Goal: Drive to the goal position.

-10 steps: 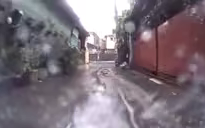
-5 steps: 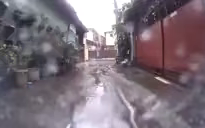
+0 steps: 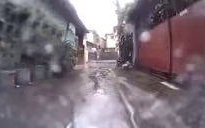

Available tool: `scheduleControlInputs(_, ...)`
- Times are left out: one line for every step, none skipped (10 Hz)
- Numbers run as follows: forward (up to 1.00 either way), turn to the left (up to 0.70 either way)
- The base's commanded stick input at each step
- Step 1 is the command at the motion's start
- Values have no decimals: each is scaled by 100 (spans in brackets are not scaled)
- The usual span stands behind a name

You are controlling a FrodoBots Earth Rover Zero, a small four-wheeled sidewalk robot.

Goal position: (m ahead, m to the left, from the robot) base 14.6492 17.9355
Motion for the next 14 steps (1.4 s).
scheduleControlInputs(70,0)
scheduleControlInputs(70,0)
scheduleControlInputs(70,0)
scheduleControlInputs(70,0)
scheduleControlInputs(70,0)
scheduleControlInputs(70,0)
scheduleControlInputs(70,0)
scheduleControlInputs(70,0)
scheduleControlInputs(70,0)
scheduleControlInputs(70,0)
scheduleControlInputs(70,0)
scheduleControlInputs(70,0)
scheduleControlInputs(70,0)
scheduleControlInputs(70,0)
